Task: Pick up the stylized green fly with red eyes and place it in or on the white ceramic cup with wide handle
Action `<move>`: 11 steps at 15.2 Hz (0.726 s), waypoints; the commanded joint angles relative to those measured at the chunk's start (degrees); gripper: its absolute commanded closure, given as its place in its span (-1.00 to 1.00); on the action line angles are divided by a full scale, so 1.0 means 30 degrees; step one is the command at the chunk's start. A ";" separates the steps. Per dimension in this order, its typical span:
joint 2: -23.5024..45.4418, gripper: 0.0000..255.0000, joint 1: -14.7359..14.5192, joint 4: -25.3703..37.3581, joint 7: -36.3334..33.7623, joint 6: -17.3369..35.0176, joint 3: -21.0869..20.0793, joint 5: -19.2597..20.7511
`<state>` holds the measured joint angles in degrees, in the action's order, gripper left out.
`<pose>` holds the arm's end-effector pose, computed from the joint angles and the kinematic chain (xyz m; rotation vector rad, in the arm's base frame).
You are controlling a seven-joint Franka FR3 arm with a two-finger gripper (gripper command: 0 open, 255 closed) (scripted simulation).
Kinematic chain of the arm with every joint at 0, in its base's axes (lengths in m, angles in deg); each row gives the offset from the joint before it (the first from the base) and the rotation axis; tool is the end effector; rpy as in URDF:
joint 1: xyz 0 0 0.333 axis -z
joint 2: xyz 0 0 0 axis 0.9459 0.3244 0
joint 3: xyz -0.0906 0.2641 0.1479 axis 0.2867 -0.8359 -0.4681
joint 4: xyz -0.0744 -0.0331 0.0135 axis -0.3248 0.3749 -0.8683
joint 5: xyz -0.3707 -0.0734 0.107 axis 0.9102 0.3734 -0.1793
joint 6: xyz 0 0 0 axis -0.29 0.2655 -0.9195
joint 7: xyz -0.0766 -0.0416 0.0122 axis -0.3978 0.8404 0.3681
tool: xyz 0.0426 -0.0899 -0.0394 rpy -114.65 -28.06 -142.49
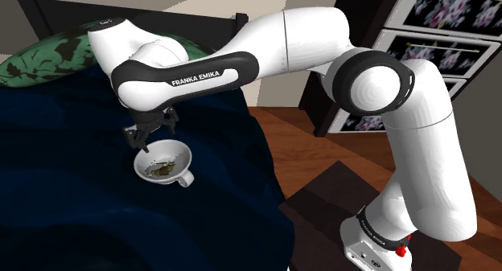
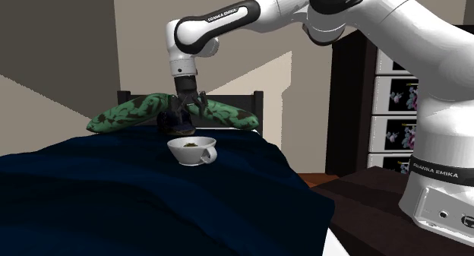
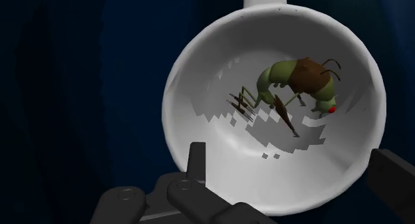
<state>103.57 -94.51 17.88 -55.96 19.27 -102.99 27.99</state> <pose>0.5707 0.4564 0.3576 2.9955 0.3688 -0.0422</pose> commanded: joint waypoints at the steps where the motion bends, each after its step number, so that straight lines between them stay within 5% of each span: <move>1: -0.0001 -1.00 -0.0218 0.1044 0.0128 -0.1005 -0.0042 -0.0075; 3: 0.0059 -1.00 -0.0491 0.2318 0.0281 -0.2172 -0.0065 -0.0129; 11: 0.0059 -1.00 -0.0492 0.2319 0.0281 -0.2172 -0.0065 -0.0130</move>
